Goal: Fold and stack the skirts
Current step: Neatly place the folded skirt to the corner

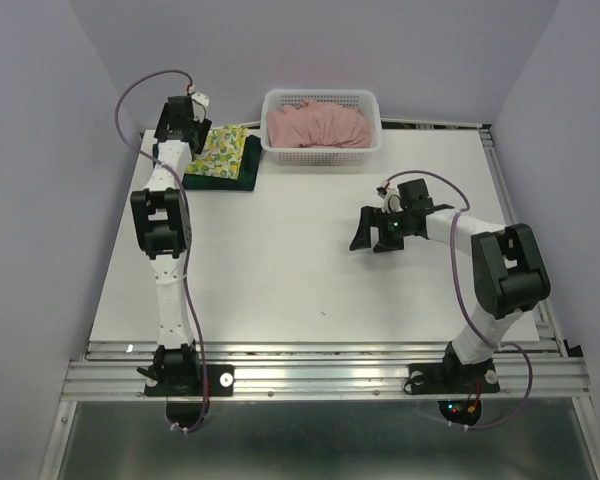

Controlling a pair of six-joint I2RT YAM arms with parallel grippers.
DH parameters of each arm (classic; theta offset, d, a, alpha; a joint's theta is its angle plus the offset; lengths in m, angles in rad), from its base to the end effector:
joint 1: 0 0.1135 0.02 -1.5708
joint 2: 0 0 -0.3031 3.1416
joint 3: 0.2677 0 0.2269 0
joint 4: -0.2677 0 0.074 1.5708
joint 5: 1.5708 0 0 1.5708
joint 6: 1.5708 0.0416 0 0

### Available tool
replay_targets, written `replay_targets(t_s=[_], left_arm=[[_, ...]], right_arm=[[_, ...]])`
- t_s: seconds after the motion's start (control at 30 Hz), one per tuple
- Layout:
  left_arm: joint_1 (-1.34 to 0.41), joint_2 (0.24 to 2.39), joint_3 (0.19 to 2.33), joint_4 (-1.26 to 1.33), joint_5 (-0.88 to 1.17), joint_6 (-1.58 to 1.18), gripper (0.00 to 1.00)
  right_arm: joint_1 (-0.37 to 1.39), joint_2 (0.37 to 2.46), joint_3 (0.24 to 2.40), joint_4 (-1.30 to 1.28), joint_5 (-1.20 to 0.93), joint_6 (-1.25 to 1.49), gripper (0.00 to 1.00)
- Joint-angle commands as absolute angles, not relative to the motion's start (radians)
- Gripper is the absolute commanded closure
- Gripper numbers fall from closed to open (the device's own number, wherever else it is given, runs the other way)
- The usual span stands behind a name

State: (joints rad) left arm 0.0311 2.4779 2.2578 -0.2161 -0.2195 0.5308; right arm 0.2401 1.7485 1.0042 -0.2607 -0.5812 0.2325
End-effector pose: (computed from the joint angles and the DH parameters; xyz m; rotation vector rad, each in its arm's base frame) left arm 0.5887 0.0274 0.2626 0.3653 2.0104 0.5759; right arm 0.3185 0.1015 0.2159 -0.2339 2.5769 0.9249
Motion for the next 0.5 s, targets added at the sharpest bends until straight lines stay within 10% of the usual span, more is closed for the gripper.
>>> replay_targets(t_s=[0.0, 0.47], left_arm=[[0.051, 2.281, 2.308, -0.195, -0.255, 0.491, 0.02], [0.046, 1.816, 1.993, -0.477, 0.004, 0.388, 0.01]], right_arm=[[0.204, 1.68, 1.046, -0.34, -0.506, 0.181, 0.0], [0.13, 1.49, 1.128, -0.379, -0.382, 0.098, 0.0]])
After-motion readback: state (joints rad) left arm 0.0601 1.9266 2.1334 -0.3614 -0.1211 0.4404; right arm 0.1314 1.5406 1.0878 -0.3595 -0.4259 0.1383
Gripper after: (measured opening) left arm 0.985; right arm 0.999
